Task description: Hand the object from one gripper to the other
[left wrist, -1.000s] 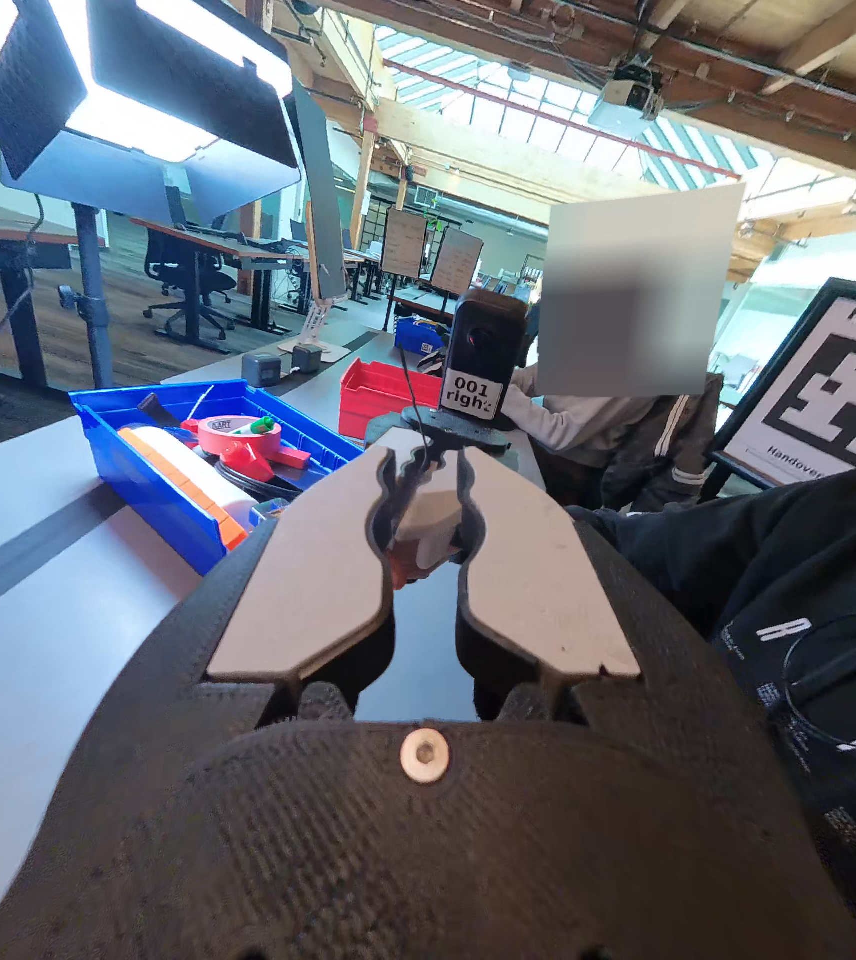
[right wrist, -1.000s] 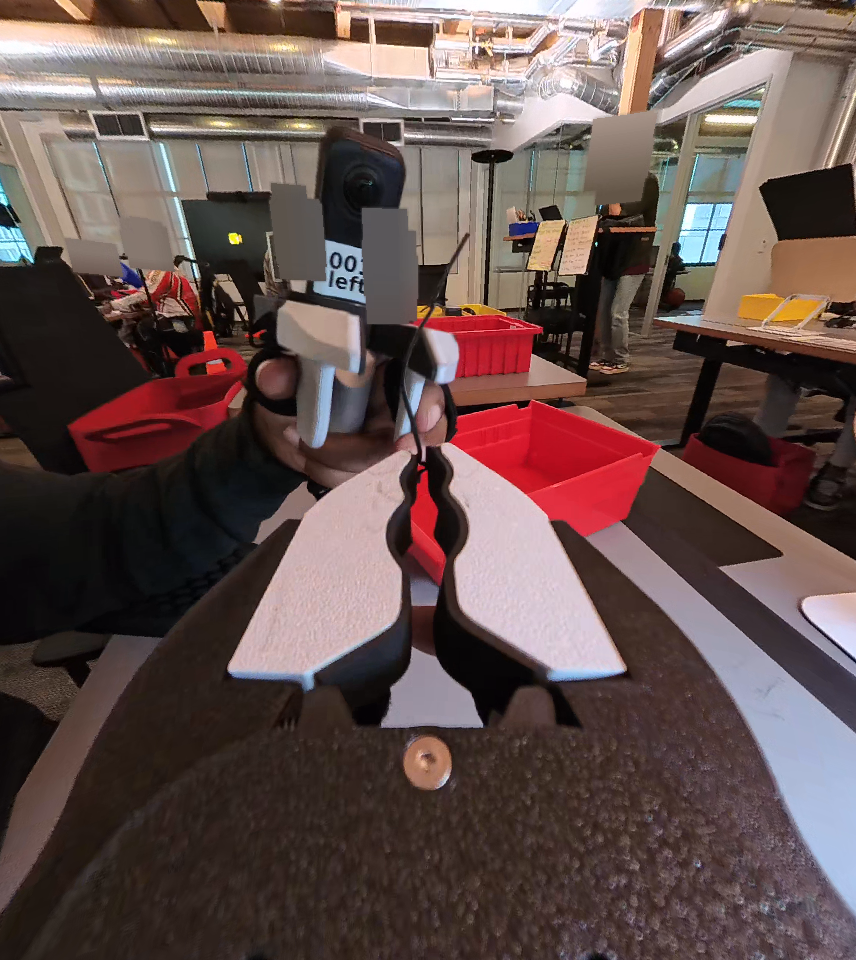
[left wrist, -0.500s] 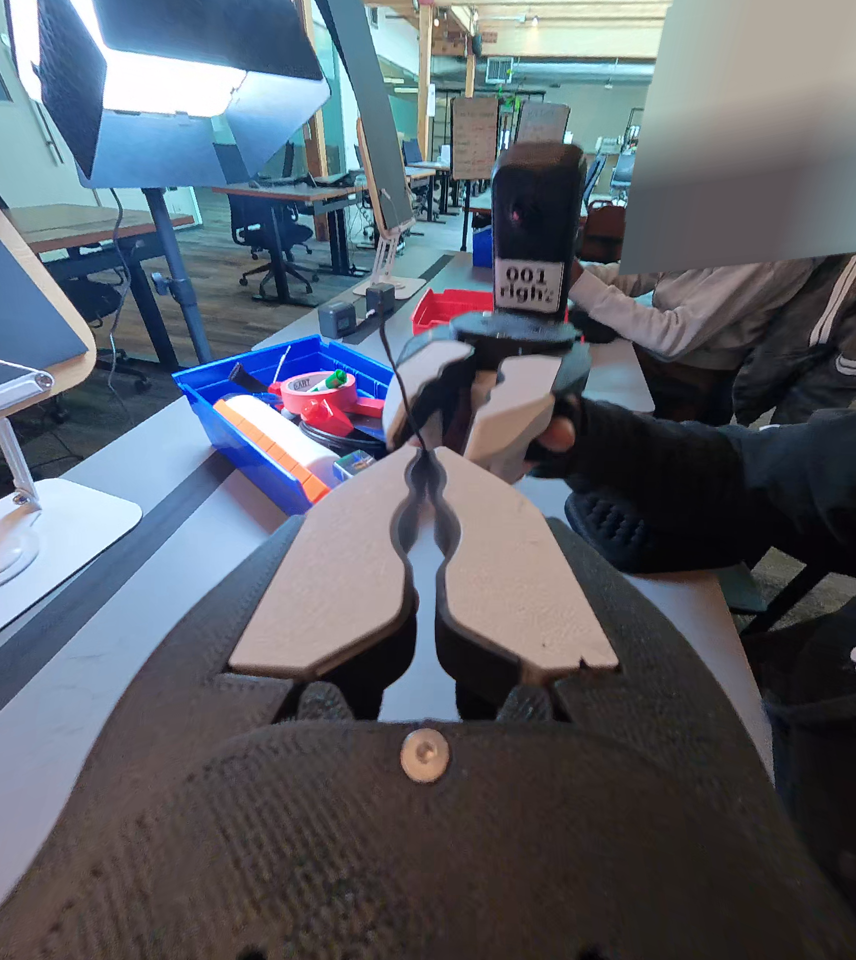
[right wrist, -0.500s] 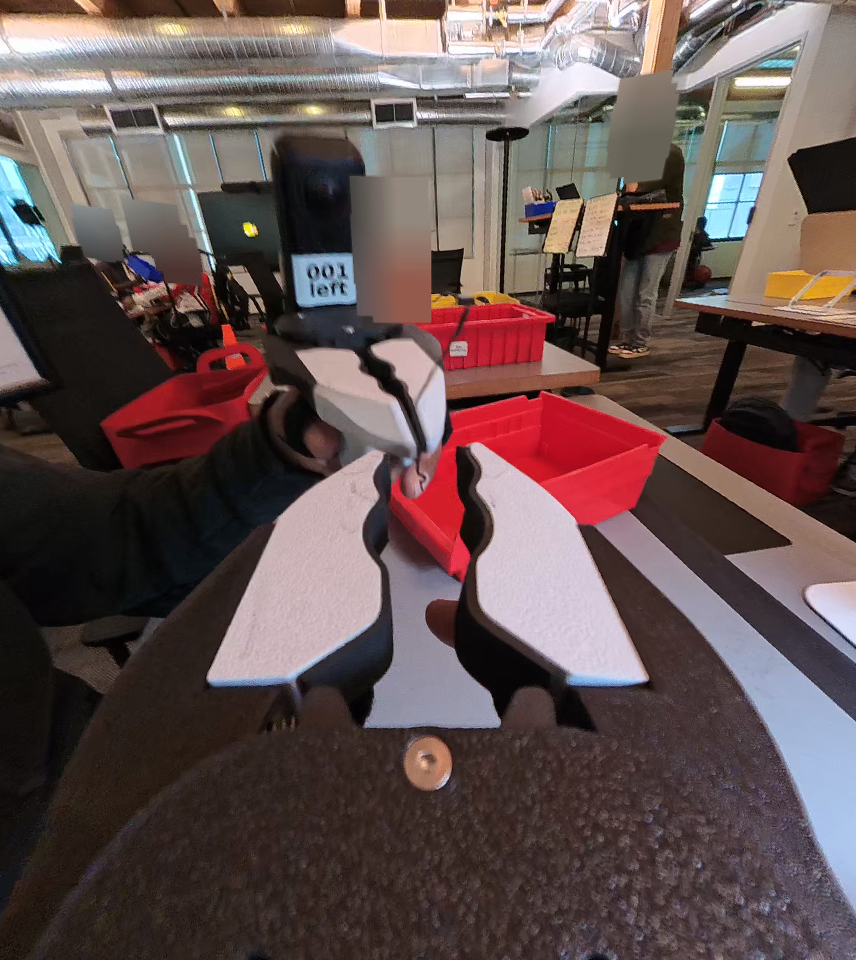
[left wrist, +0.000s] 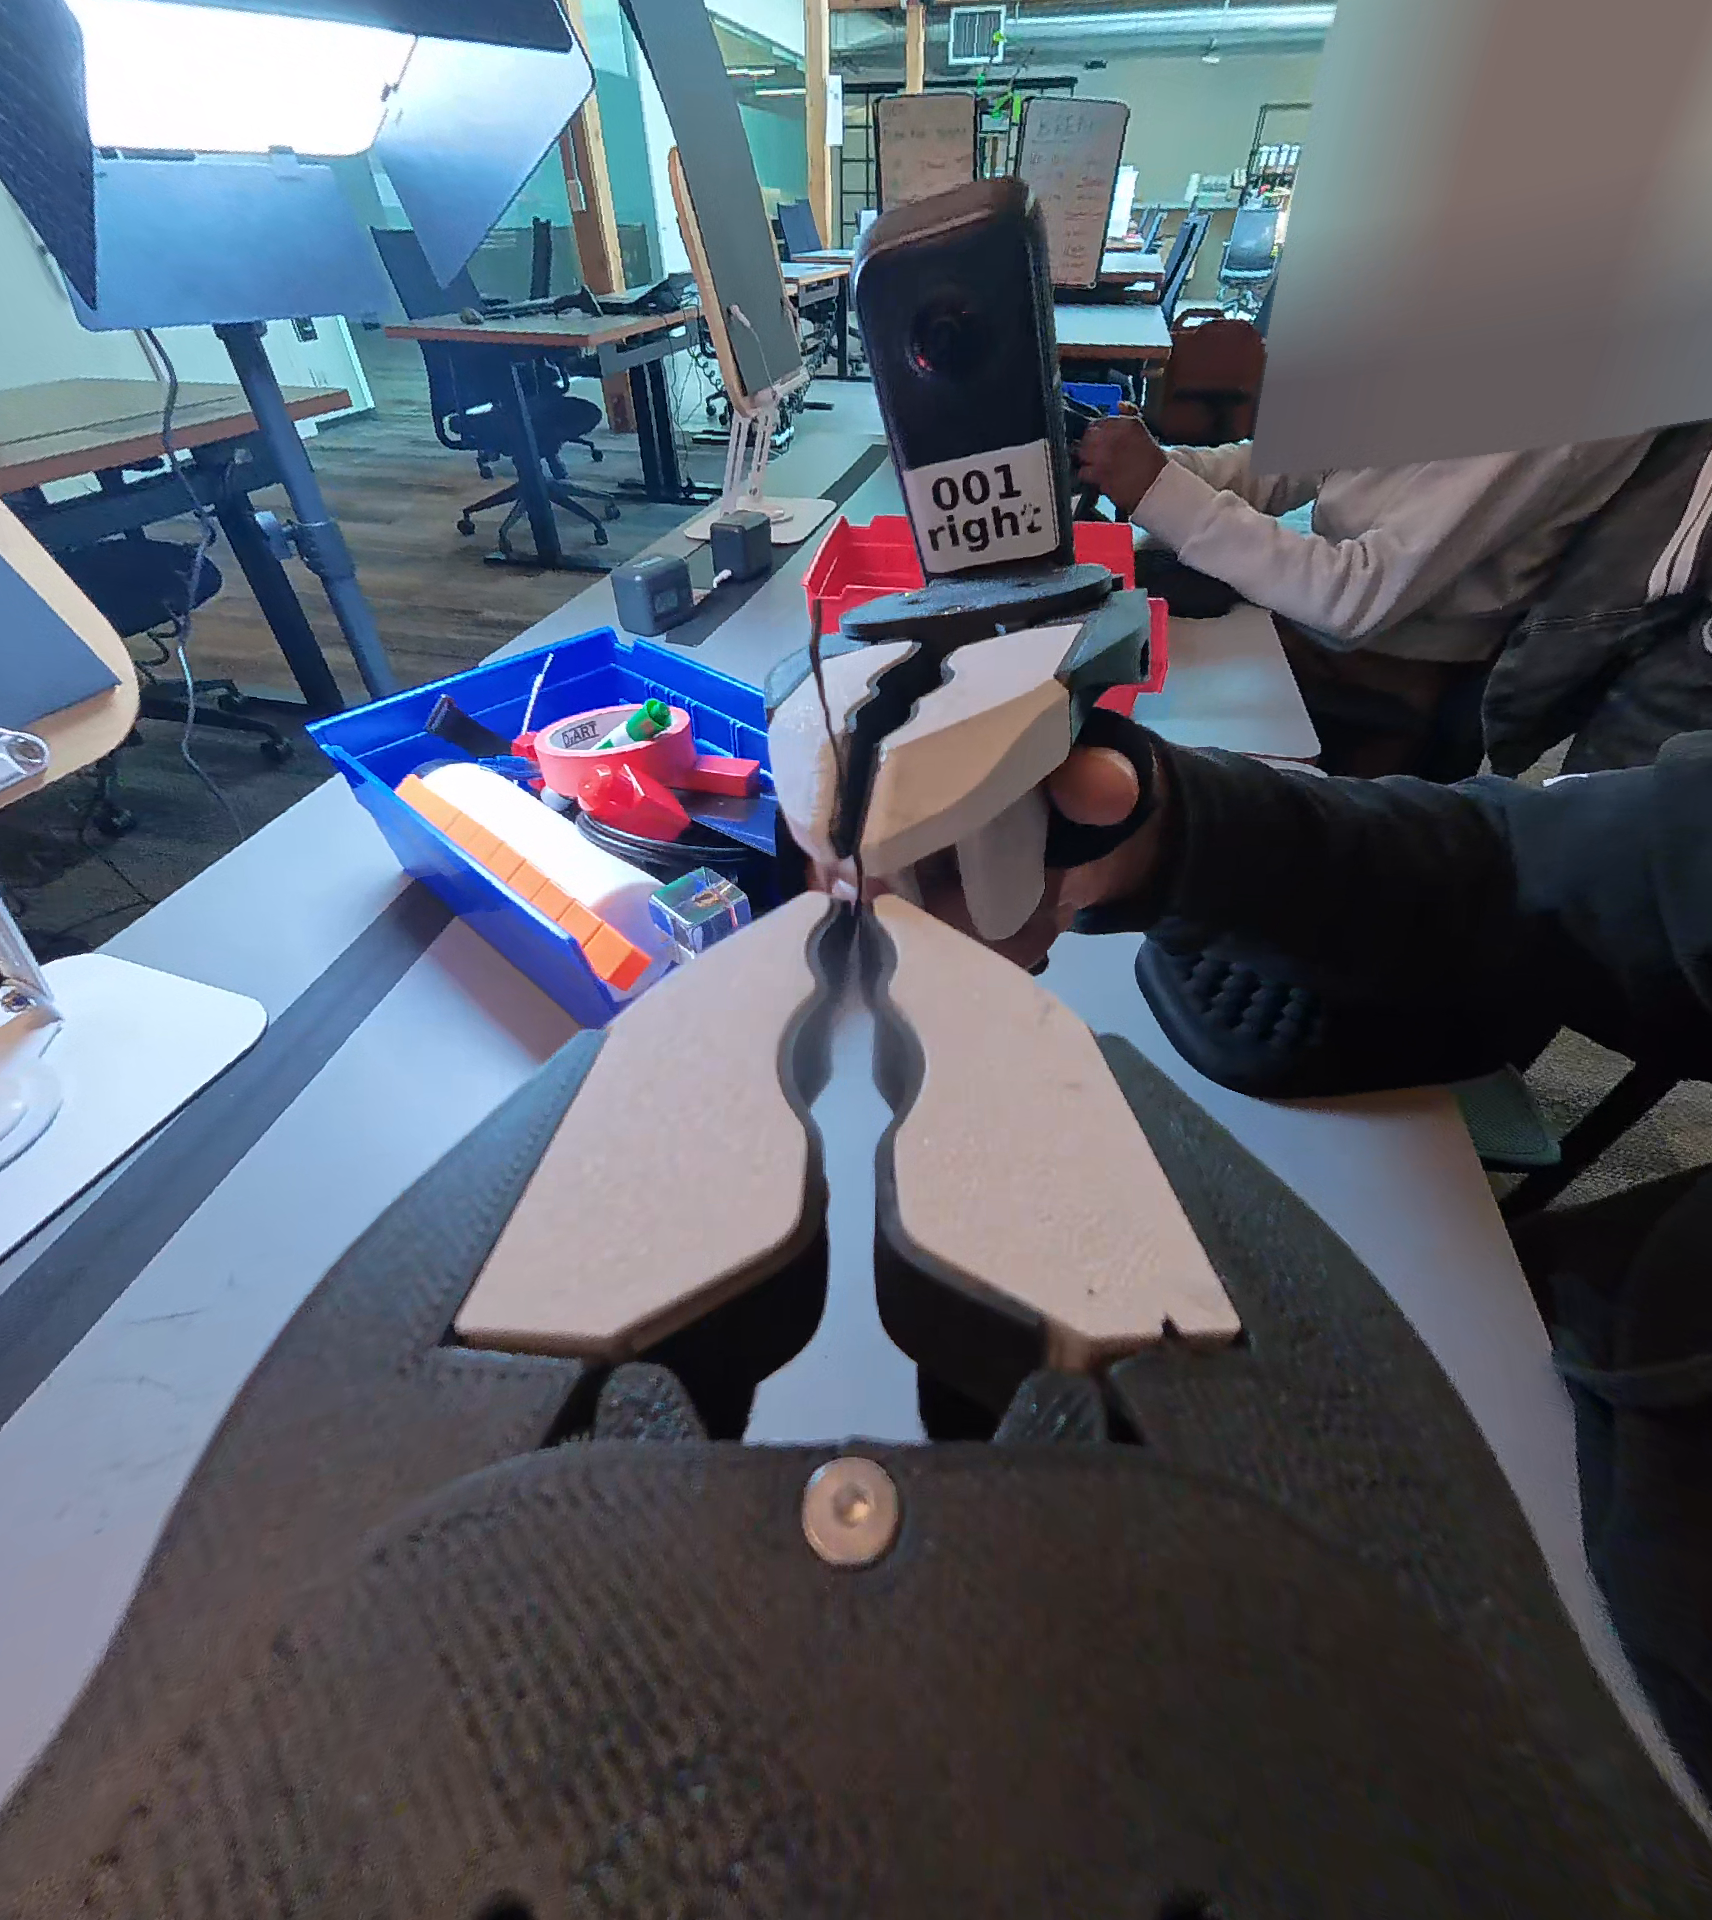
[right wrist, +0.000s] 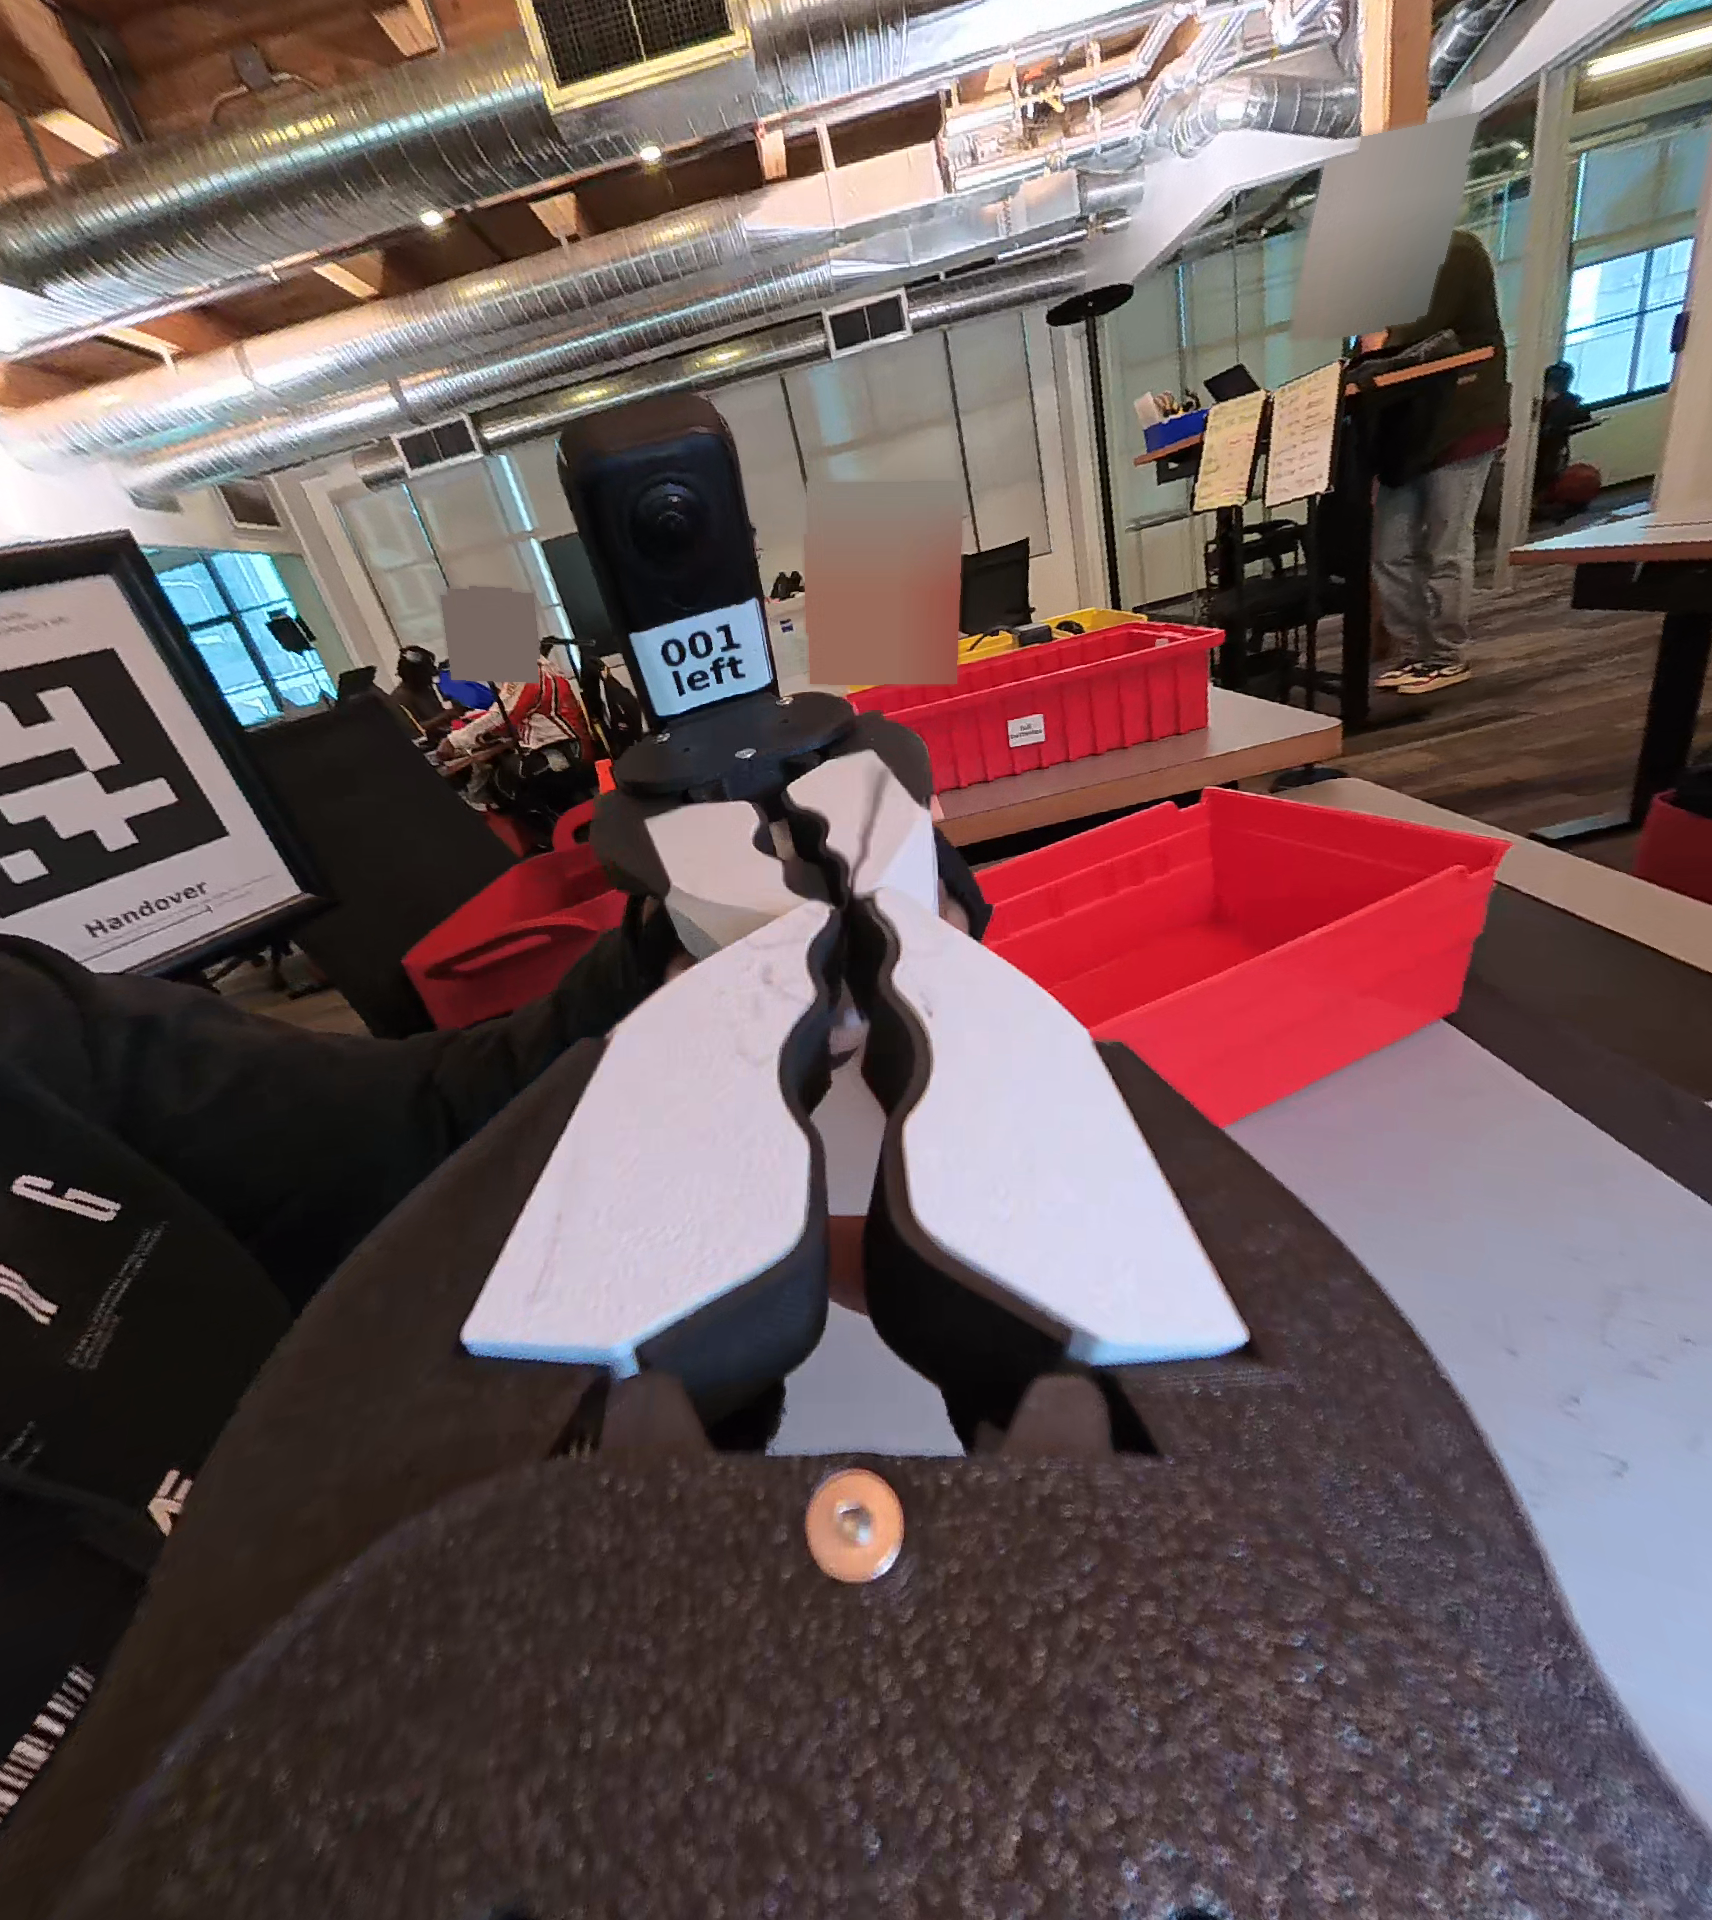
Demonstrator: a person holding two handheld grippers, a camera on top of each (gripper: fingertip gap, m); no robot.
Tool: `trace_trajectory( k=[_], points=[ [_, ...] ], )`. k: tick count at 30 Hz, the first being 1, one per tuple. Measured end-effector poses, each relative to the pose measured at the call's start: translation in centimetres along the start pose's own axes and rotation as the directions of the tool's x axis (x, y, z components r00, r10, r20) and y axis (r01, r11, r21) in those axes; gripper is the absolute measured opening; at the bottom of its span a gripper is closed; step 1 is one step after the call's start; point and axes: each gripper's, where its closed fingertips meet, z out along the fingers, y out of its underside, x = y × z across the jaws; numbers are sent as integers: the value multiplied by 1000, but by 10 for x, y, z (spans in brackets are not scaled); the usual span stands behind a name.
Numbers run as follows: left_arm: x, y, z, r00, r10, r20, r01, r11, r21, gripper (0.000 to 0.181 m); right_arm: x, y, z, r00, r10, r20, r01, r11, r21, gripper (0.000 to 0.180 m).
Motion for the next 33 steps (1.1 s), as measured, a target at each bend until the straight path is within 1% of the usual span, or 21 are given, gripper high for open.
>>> trace_trajectory(
  k=[2, 3, 5, 7, 11, 14, 18, 22, 25, 27, 28, 30, 33],
  points=[
    [0, -6, -9, 999, -26, -27, 26, 999, 26, 12, 4, 0, -2, 1000, -19, -26, 18, 1000, -7, 1],
    [-1, -11, -15, 998, -46, -40, 48, 998, 51, 15, 6, 1, -3, 999, -31, -38, 30, 999, -18, 1],
    [-2, -18, -22, 997, -63, -48, 67, 994, 87, 11, 10, 7, -2, 995, -68, -68, 63, 996, -64, 1],
    [-1, -14, -19, 998, -53, -38, 55, 997, 59, 11, 10, 16, 2, 991, -108, -81, 99, 989, -111, 1],
    [2, -1, -8, 997, -55, -45, 55, 998, -4, 7, 8, 30, 10, 987, -137, -80, 122, 978, -170, 1],
    [-1, 1, -8, 999, -42, -20, 42, 999, -23, 1, 8, 32, 9, 988, -133, -73, 118, 977, -177, 1],
    [-3, 4, -7, 1000, -23, -1, 23, 999, -38, 3, 9, 35, 9, 985, -153, -81, 135, 971, -199, 1],
    [-3, 7, -6, 1000, -17, 1, 17, 999, -49, 1, 11, 37, 8, 982, -167, -92, 143, 965, -218, 1],
    [-4, 2, -5, 1000, -29, -7, 29, 999, -17, 0, 11, 32, 5, 983, -160, -85, 140, 969, -203, 1],
    [-7, 0, -7, 999, -41, -1, 41, 999, 2, 0, 13, 23, 0, 983, -159, -92, 142, 976, -168, 15],
    [-7, 1, -8, 999, -49, -8, 49, 999, 2, 0, 13, 18, -3, 984, -151, -92, 137, 980, -144, 17],
    [-6, 2, -7, 998, -62, -27, 63, 998, 2, 0, 12, 10, -6, 987, -130, -93, 120, 988, -101, 16],
    [-1, 4, -2, 997, -65, -51, 65, 998, -6, 0, 10, 8, -5, 990, -113, -82, 107, 992, -72, 10]
  ],
)
